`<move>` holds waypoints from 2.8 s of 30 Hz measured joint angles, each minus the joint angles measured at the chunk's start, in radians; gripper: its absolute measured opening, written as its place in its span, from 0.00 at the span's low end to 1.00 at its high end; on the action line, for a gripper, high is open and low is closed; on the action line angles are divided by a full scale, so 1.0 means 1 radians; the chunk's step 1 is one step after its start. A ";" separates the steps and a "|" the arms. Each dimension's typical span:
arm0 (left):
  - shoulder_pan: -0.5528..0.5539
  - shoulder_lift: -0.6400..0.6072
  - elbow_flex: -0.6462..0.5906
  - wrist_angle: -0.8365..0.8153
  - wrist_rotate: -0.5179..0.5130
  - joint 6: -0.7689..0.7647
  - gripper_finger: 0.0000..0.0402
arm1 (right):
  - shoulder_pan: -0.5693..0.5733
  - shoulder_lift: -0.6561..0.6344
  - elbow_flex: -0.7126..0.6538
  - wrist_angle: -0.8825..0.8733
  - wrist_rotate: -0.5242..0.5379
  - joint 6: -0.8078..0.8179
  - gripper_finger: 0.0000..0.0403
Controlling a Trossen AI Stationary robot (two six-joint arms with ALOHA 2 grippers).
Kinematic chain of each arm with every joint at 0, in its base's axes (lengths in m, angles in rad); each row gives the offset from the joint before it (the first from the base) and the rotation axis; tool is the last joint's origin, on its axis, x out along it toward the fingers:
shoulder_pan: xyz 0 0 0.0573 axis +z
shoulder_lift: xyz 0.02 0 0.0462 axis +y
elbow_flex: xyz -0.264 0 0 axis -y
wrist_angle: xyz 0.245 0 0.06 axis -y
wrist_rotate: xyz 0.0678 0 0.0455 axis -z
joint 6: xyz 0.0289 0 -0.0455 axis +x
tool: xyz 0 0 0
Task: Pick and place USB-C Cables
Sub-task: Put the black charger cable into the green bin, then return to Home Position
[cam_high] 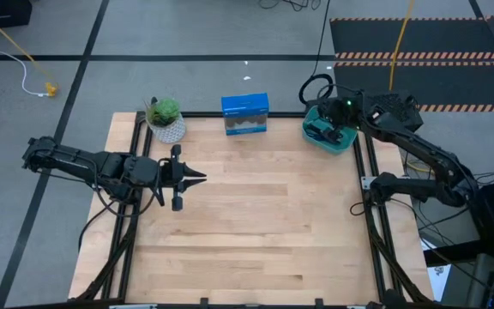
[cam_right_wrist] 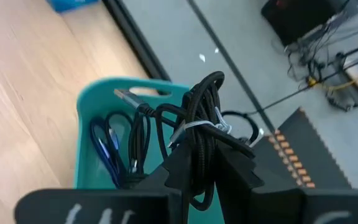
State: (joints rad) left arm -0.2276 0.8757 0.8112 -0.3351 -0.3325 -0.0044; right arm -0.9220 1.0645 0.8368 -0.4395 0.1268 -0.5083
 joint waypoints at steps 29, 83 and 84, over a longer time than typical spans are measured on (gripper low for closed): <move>0.000 0.000 0.000 -0.001 0.000 -0.003 0.13 | -0.086 0.209 -0.001 -0.007 0.085 0.084 0.29; 0.000 0.000 0.000 0.105 -0.001 0.052 0.13 | 0.669 -0.377 -0.062 0.008 -0.209 0.324 0.01; 0.000 0.000 0.000 0.105 -0.001 0.052 0.13 | 0.672 -0.389 -0.064 0.008 -0.210 0.324 0.01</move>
State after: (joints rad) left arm -0.2278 0.8761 0.8116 -0.2302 -0.3332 0.0479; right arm -0.2501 0.6753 0.7727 -0.4315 -0.0830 -0.1844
